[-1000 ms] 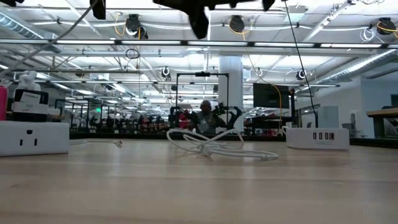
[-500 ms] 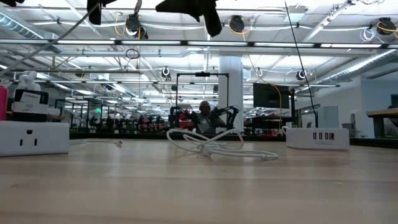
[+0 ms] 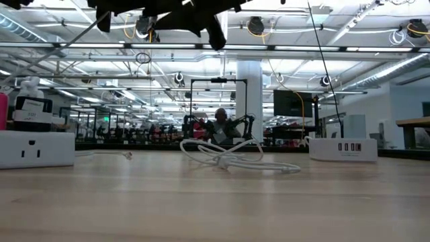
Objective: Insert USB
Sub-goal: Insert the top right white cable charger into the black adapter charger
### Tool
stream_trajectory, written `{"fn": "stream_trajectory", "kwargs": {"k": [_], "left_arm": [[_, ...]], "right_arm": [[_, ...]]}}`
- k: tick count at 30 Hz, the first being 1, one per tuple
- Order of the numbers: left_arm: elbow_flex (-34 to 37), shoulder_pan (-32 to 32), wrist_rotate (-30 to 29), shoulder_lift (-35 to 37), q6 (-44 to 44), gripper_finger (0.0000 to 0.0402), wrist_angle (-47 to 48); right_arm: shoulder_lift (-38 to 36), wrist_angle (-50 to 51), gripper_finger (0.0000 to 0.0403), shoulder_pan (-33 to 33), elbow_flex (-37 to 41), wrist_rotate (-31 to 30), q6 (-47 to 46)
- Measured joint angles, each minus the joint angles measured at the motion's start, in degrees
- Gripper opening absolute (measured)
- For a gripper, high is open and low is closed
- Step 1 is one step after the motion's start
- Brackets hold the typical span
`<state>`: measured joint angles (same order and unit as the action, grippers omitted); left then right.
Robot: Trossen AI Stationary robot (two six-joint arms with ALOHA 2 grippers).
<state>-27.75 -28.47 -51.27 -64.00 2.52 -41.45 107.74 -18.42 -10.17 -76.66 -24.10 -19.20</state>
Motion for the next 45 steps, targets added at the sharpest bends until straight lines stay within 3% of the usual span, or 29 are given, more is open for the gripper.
{"fn": "stream_trajectory", "kwargs": {"k": [6,12,18,23,30,34,41,45], "left_arm": [[-0.3,-0.1,0.0,-0.1,-0.3,0.0007,0.0],[-0.3,0.0,-0.1,-0.1,-0.3,0.0007,0.0],[-0.3,-0.1,0.6,-0.1,0.0,0.0008,0.8],[-0.3,-0.8,3.6,0.0,-0.9,0.0057,4.8],[-1.2,-3.6,7.7,0.8,-1.4,0.0133,7.0],[-3.3,-5.4,7.7,2.7,0.3,0.0159,15.8],[-6.1,-7.7,8.9,7.2,15.3,0.0166,39.4],[-6.6,-10.3,13.7,9.1,19.5,0.0166,42.0]], "right_arm": [[1.0,0.3,0.0111,0.2,-1.5,-1.0,1.0],[1.0,0.4,0.0015,0.2,-1.5,-1.3,3.2],[1.0,0.4,0.0005,0.0,-1.5,1.7,6.3],[1.0,1.1,0.0003,0.2,-1.5,9.2,6.2],[1.0,1.7,0.0001,0.3,-1.5,11.9,5.5],[1.0,0.6,0.0001,0.5,-1.5,15.0,5.1],[-0.2,0.3,0.0000,0.5,-1.4,16.5,5.6],[-1.7,-0.1,0.0000,0.7,-1.6,16.7,7.3]]}}
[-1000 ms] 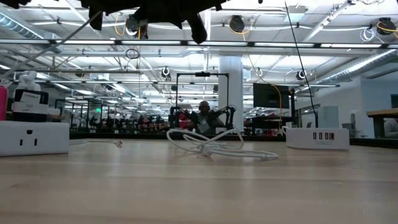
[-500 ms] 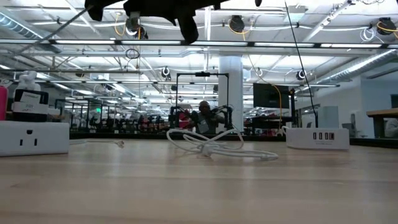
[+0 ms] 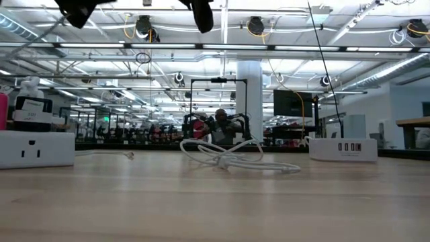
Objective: Insert USB
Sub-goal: Insert the top right white cable charger into the black adapter charger
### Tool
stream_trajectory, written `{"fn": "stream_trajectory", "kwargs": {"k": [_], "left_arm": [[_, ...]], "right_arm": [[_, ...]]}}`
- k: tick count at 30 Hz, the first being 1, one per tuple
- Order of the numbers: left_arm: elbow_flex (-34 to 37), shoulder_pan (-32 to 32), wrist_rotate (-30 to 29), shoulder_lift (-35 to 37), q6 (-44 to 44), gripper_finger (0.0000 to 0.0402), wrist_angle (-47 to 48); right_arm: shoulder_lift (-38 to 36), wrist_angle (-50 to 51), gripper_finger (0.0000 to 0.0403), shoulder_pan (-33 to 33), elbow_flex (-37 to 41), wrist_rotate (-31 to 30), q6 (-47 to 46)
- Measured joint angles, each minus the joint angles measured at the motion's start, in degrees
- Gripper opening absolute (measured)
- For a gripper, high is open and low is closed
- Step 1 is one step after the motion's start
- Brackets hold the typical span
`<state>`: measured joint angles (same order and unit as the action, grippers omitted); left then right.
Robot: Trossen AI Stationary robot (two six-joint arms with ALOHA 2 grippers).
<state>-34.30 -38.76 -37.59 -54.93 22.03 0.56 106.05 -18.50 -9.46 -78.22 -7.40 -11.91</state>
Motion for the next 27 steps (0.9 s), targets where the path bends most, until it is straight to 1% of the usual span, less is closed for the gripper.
{"fn": "stream_trajectory", "kwargs": {"k": [2,4,6,9,12,13,15,17,19,21,23,27], "left_arm": [[0.0,-2.0,1.7,0.4,0.1,0.0166,0.1],[-0.8,-4.5,1.8,0.5,0.2,0.0159,1.3],[-2.9,-7.0,1.5,0.5,2.0,0.0145,4.8],[-7.1,-10.2,-0.2,-1.0,8.8,0.0111,17.3],[-12.3,-12.5,0.0,-3.9,16.3,0.0069,29.9],[-13.9,-13.1,1.1,-5.1,18.0,0.0055,32.8],[-16.8,-13.7,5.1,-7.9,19.8,0.0031,37.4],[-19.1,-14.5,10.4,-10.8,21.0,0.0012,38.8],[-21.3,-15.8,14.7,-13.4,23.8,0.0005,40.5],[-23.3,-17.7,16.2,-16.0,29.1,0.0005,44.0],[-25.1,-20.4,16.2,-18.6,35.9,0.0004,49.4],[-26.4,-27.2,15.9,-23.5,56.8,0.0003,61.8]], "right_arm": [[-0.4,1.4,0.0000,0.2,0.0,0.2,0.8],[-1.1,2.2,0.0000,0.7,0.1,0.4,1.5],[-1.8,3.7,0.0000,1.5,0.1,0.3,2.1],[-2.0,6.5,0.0000,2.7,0.1,1.5,2.1],[-2.0,7.1,0.0000,4.1,0.1,3.3,2.1],[-2.1,7.2,0.0000,4.6,0.1,3.4,2.1],[-2.1,7.4,0.0000,5.6,0.1,5.1,2.1],[-2.1,7.9,0.0000,6.3,0.1,6.1,2.1],[-2.1,8.2,0.0000,6.8,0.1,6.5,2.6],[-2.1,8.5,0.0000,7.2,0.1,8.9,3.2],[-2.1,9.1,0.0000,7.6,0.1,10.6,3.3],[-2.2,12.3,0.0000,8.4,0.1,10.9,4.4]]}}
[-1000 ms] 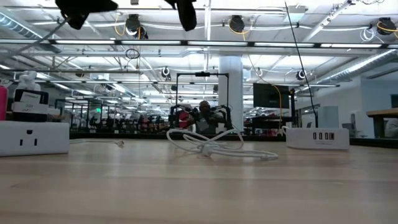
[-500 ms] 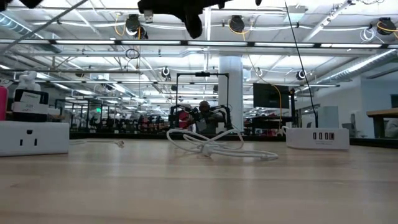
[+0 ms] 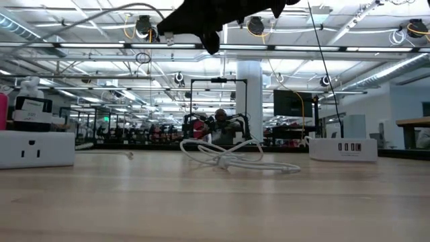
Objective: Insert USB
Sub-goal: Insert the top right white cable charger into the black adapter charger
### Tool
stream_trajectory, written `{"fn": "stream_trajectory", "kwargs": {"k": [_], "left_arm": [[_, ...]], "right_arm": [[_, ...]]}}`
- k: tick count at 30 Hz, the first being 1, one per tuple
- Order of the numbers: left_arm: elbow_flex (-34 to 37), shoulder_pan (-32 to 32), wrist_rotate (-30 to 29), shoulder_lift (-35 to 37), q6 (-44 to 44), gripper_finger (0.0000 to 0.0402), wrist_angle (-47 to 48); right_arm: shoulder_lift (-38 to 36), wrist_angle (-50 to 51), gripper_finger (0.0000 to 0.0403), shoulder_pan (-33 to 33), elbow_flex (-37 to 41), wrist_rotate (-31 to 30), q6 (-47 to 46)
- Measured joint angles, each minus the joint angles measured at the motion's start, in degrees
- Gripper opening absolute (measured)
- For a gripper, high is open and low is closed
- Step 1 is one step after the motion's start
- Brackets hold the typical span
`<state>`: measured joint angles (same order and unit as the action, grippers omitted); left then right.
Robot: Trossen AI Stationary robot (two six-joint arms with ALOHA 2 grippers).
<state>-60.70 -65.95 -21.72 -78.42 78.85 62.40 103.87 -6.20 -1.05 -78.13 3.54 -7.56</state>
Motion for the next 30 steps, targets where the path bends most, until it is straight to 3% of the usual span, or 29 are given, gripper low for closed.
{"fn": "stream_trajectory", "kwargs": {"k": [4,9,13,21,25,30], "left_arm": [[1.1,-5.3,1.9,-5.2,17.6,0.0002,4.7],[3.0,-7.2,1.6,-10.6,27.6,0.0001,4.6],[3.9,-6.1,-3.8,-13.8,30.5,0.0001,4.5],[9.2,-3.2,-5.1,-16.9,35.6,0.0001,2.0],[11.9,-2.7,-10.9,-16.9,36.3,0.0000,-0.9],[15.3,-0.8,-13.8,-16.9,34.4,0.0000,-4.0]], "right_arm": [[-0.5,2.0,0.0000,0.5,0.0,-0.2,1.3],[-1.4,2.1,0.0000,1.1,0.0,-0.1,2.7],[-1.7,3.3,0.0000,2.1,0.0,-0.4,3.5],[-1.2,6.5,0.0000,2.6,0.0,-0.5,5.0],[1.0,6.4,0.0000,2.1,0.0,-0.5,5.5],[5.4,0.8,0.0000,1.9,0.0,4.2,5.8]]}}
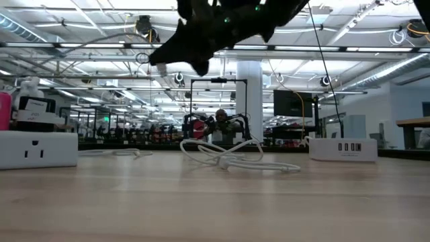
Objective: Insert USB
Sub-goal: Insert the top right white cable charger into the black adapter charger
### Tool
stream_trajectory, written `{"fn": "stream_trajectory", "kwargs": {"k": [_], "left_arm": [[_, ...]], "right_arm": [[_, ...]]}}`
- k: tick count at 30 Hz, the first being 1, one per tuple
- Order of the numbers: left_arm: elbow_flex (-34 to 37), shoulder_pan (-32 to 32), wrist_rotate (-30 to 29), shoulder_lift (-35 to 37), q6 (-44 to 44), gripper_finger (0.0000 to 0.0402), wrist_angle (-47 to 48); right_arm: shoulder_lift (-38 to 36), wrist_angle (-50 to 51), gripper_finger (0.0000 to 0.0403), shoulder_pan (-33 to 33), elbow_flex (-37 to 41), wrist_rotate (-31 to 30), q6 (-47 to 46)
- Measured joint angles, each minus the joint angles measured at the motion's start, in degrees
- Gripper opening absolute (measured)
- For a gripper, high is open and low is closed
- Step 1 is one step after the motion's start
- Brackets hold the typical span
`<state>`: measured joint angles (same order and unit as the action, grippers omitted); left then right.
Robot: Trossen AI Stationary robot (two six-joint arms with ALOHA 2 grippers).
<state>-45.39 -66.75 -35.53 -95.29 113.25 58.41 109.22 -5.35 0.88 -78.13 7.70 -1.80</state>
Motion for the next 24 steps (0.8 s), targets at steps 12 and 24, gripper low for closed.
{"fn": "stream_trajectory", "kwargs": {"k": [12,24], "left_arm": [[7.7,5.6,-13.1,0.0,-16.5,0.0000,-16.5],[9.2,11.9,-17.9,0.0,-38.2,0.0000,-31.5]], "right_arm": [[14.5,-29.1,0.0000,-2.1,0.0,17.0,2.4],[15.4,-32.8,0.0000,-4.6,0.0,19.7,4.6]]}}
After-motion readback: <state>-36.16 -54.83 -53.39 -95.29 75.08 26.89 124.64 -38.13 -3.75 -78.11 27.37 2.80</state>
